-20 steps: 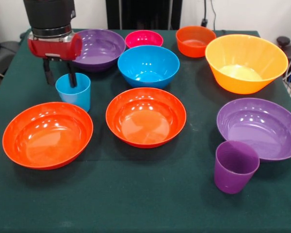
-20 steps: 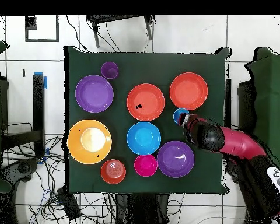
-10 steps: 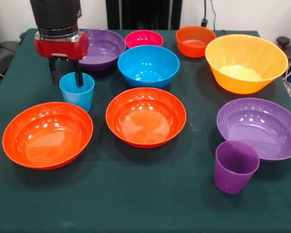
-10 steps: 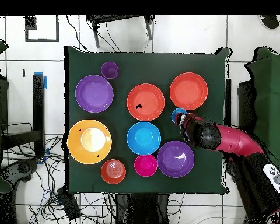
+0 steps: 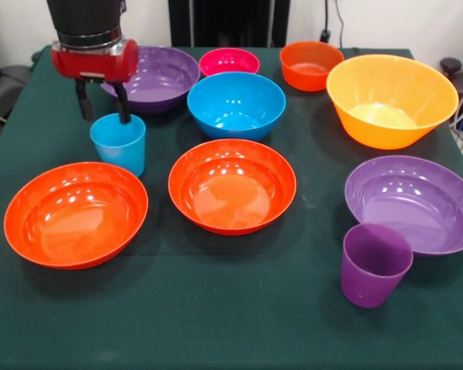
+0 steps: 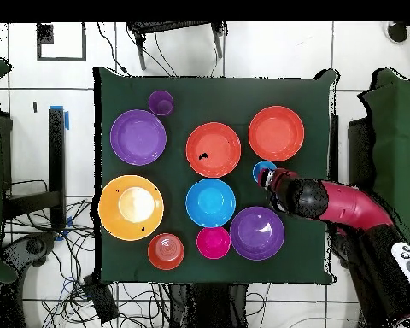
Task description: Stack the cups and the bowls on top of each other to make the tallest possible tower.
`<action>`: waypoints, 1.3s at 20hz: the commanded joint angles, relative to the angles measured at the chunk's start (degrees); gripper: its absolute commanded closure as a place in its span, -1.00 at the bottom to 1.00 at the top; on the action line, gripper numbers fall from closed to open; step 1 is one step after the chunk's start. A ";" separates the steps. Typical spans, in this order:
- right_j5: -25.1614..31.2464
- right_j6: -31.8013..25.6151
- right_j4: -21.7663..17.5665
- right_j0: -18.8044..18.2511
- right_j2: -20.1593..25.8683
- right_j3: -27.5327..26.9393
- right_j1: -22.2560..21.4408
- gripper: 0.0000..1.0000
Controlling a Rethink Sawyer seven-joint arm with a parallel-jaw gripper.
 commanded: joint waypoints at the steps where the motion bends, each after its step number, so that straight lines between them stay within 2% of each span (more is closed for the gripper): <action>1: 6.42 -10.37 -5.48 2.19 2.49 -1.36 -0.79 -1.00; 8: 8.22 -10.98 -5.25 2.27 2.72 -1.46 -3.12 -1.00; 13: 12.22 -10.76 -3.32 3.39 3.05 -1.90 -5.97 -1.00; 20: 14.30 -4.61 -1.28 7.06 2.04 -1.13 -9.47 -1.00; 26: 16.57 2.33 0.06 12.59 -0.89 -1.34 -13.52 -1.00</action>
